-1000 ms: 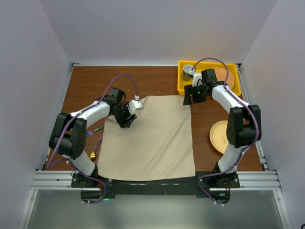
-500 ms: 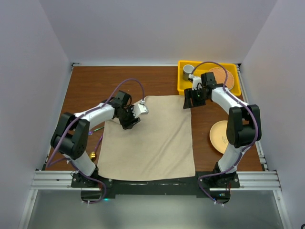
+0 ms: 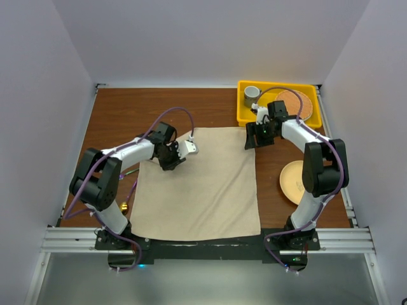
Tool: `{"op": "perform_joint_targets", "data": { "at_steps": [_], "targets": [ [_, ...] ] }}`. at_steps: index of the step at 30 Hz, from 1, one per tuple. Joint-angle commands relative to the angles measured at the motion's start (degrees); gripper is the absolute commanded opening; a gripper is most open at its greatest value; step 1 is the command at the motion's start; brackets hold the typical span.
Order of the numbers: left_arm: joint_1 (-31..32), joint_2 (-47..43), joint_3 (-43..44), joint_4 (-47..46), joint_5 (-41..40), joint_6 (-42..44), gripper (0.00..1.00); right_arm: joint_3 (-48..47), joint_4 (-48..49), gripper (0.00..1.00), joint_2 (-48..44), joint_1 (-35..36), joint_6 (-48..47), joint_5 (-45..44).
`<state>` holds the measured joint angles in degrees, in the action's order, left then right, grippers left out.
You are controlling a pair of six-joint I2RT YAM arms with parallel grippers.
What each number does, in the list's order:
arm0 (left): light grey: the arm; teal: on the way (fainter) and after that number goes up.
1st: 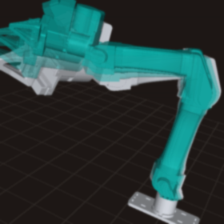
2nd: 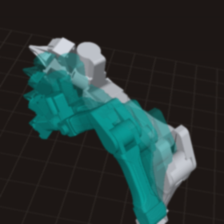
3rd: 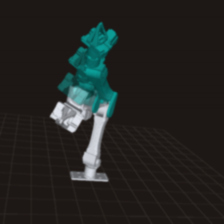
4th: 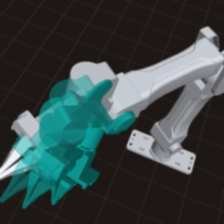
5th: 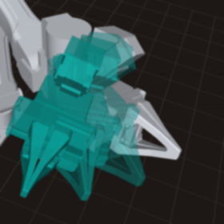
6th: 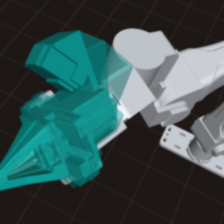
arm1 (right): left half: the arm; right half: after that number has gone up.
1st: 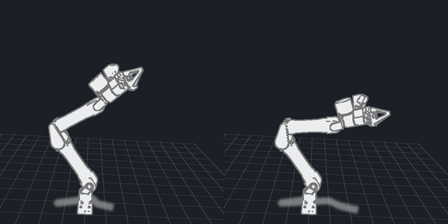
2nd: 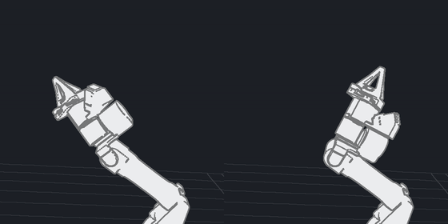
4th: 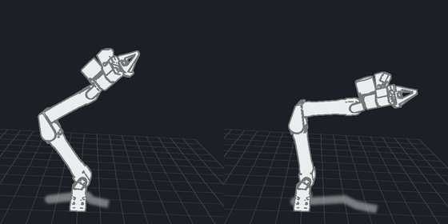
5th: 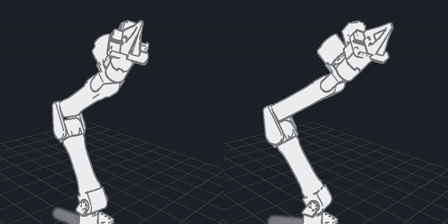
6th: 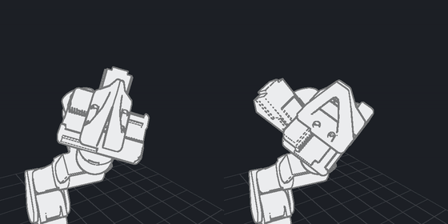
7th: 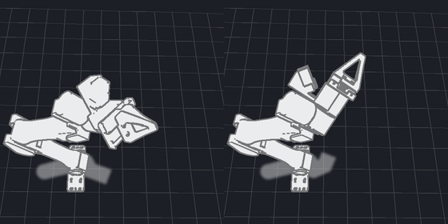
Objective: Fold the napkin into a case and place the utensils inside
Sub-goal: Pick up the flattened napkin from the center of the board.
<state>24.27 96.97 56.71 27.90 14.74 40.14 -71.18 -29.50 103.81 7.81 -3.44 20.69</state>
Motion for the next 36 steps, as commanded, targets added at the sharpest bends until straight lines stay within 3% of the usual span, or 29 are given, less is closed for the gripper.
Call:
{"op": "perform_joint_targets", "data": {
  "at_steps": [1, 5, 8, 18, 23, 26, 30, 32, 36],
  "targets": [
    [0.43, -0.29, 2.00, -0.31, 0.37, 0.73, 0.24, 0.78, 1.90, 0.64, -2.03, -0.17, 0.45, 1.20],
    [0.34, -1.60, 3.06, 0.40, 1.25, 0.11, 0.07, 1.13, 1.90, 0.64, -2.47, -0.26, 0.19, 1.02],
    [0.34, -3.45, 4.11, 1.72, 1.69, -0.15, 0.00, 0.43, 1.28, 0.64, -3.00, -0.17, -0.25, 1.28],
    [-0.45, -12.85, 6.49, 13.31, 8.28, 5.02, 0.00, -2.39, -0.47, 0.69, -3.44, -0.26, -3.23, 0.49],
    [-1.51, -21.37, 4.65, 27.10, 14.16, 13.54, 0.00, -4.05, -1.70, 0.86, -4.75, -0.34, -6.75, -1.26],
    [-4.92, -27.26, 2.54, 30.98, 15.48, 18.81, 0.00, -5.11, -2.58, 0.96, -5.20, -0.34, -8.77, -1.01],
    [-16.15, -27.37, 3.58, 36.16, 16.11, 23.14, 0.00, -6.08, -3.38, 0.96, -4.93, -0.34, -11.75, -0.30],
    [-21.43, -25.79, 4.89, 34.86, 16.46, 21.31, 0.00, -6.08, -3.11, 0.96, -4.23, -0.34, -12.73, 0.31],
    [-24.27, -18.60, 7.71, 26.61, 16.46, 13.40, 0.00, -6.34, -3.46, 0.94, -2.21, -0.26, -15.45, 4.61]
  ]
}}
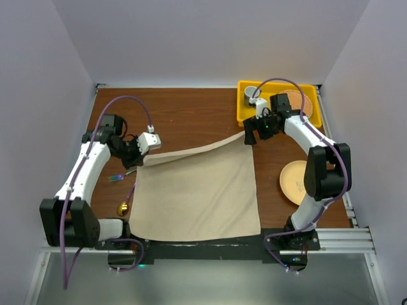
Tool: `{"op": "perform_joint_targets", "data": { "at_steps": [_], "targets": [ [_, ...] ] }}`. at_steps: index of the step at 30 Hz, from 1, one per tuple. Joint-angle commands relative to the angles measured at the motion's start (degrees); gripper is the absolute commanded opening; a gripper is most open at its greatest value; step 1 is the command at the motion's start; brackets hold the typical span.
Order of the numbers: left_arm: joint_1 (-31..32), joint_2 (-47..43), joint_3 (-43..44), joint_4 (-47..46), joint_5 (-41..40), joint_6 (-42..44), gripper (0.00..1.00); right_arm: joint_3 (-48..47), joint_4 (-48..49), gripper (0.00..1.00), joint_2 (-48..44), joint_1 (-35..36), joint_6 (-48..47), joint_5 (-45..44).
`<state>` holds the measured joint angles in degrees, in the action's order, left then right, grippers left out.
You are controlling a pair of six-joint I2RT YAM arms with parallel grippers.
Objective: Fold the napkin into a case and place the utensils inside
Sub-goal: Pick up the flattened napkin from the center of the board.
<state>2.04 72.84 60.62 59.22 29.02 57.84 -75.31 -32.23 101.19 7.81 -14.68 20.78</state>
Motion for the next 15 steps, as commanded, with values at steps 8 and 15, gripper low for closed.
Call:
{"op": "perform_joint_targets", "data": {
  "at_steps": [8, 15],
  "targets": [
    [-5.64, 18.21, 13.28, -10.61, 3.42, -11.17, 0.00, -4.31, 1.90, 0.90, 4.19, -0.26, -6.59, 5.42],
    [-5.91, 28.32, 20.67, -10.53, 3.24, -13.72, 0.00, -8.45, -4.15, 0.73, 8.67, -0.26, -8.44, 6.03]
  ]
}}
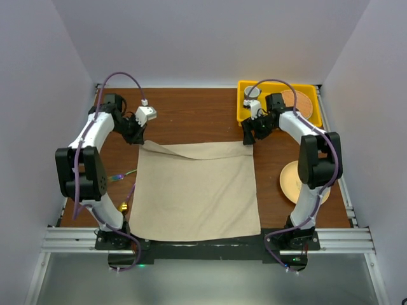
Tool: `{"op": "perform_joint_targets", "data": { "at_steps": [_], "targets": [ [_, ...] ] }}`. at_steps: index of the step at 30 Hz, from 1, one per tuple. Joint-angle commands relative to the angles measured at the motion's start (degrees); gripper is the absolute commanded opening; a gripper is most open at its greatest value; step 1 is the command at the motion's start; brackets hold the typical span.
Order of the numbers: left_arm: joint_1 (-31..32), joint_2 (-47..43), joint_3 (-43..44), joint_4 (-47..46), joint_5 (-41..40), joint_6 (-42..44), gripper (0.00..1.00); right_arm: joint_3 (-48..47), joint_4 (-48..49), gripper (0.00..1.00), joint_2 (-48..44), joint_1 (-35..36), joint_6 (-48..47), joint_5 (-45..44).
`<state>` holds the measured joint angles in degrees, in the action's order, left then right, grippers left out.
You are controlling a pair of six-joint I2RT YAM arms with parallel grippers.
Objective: Fold the napkin into a case and place the utensils inside
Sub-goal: Pick up the flattened napkin from the center of the board.
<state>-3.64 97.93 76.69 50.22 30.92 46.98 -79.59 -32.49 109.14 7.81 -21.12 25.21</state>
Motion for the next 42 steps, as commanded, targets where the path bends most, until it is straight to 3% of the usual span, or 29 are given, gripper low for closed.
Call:
{"op": "perform_joint_targets", "data": {
  "at_steps": [1, 9, 15, 20, 24, 31, 42],
  "targets": [
    [-0.23, 3.75, 5.66, -1.52, 1.25, -3.12, 0.00, -4.08, -4.94, 0.73, 0.46, -0.34, -1.73, 1.51],
    [-0.32, 7.01, 7.60, -1.70, 0.29, -3.83, 0.00, 0.75, -6.18, 0.83, -6.83, -0.61, 0.48, 5.02],
    [-0.32, 10.78, 11.72, 0.23, 0.46, -4.44, 0.00, 8.74, -2.06, 0.86, -17.19, -0.61, -21.99, 4.76],
    [-0.58, 14.57, 14.81, 1.37, 1.95, -6.55, 0.00, 21.83, 6.64, 0.85, -23.96, -0.61, -50.29, 5.99],
    [-0.49, 16.15, 16.39, 1.99, 2.92, -7.52, 0.00, 33.06, 14.63, 0.76, -29.85, -0.52, -66.54, 9.76],
    [-0.40, 15.89, 15.51, 1.47, 2.48, -7.61, 0.00, 39.69, 28.25, 0.70, -29.52, -0.61, -74.32, 10.91],
    [-0.49, 16.33, 15.16, -0.03, 1.87, -8.75, 0.00, 39.08, 29.94, 0.66, -25.12, -0.08, -81.17, 11.17]
  ]
}}
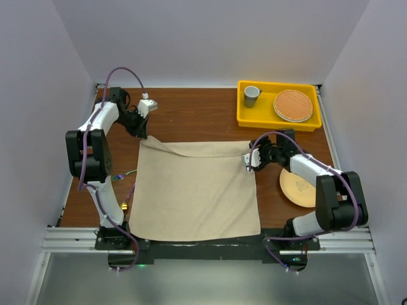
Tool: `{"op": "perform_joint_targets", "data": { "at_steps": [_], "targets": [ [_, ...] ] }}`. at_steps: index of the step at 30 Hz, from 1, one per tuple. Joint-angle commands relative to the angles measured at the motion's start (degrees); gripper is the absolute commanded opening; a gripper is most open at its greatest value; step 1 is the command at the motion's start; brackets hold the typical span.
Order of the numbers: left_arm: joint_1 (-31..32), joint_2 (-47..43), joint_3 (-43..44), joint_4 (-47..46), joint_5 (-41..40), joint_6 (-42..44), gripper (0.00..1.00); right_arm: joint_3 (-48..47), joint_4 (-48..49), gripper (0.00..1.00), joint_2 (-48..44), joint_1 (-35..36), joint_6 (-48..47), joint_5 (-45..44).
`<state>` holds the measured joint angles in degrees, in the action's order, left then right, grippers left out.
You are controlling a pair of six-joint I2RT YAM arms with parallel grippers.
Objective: Fold the napkin into a case and place the utensils inside
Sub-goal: Pick up the flattened napkin from the center of the board.
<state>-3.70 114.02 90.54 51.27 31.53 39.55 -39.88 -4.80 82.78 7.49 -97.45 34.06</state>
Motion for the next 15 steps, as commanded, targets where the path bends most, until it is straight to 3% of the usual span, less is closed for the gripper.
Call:
{"op": "perform_joint_targets", "data": {
  "at_steps": [1, 15],
  "targets": [
    [-0.43, 0.33, 1.65, -0.99, 1.34, -1.49, 0.00, -0.81, 1.55, 0.65, 1.68, 0.34, -5.55, 2.32],
    [-0.34, 1.38, 2.62, -0.64, 1.34, -3.25, 0.00, -3.71, 3.48, 0.54, 8.00, 2.97, -4.77, 2.59]
  ]
}}
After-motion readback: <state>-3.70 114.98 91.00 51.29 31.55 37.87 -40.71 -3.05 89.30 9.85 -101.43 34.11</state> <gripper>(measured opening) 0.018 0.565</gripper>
